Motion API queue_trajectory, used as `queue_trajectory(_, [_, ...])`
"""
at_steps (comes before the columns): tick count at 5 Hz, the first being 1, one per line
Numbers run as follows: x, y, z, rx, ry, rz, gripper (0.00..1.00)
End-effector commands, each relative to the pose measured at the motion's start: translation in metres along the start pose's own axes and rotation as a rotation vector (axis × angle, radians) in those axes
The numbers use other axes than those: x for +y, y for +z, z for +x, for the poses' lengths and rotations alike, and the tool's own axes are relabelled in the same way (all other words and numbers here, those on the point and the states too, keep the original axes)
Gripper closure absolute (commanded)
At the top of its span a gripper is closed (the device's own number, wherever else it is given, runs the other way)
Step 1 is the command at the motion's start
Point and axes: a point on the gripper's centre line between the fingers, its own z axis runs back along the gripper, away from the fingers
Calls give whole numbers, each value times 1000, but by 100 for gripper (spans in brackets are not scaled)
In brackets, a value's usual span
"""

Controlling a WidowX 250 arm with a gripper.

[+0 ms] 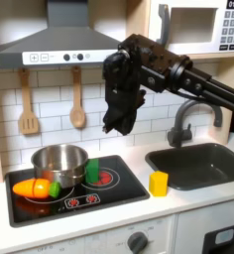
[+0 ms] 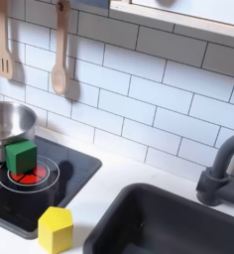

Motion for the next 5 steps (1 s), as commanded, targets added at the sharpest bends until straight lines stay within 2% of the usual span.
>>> queue_trajectory(1, [16,4,9,-17,42,21,100])
queue_trajectory(3, [37,14,3,-25,71,34,100])
queue_trajectory(5, [56,18,-16,-1,102,29,100])
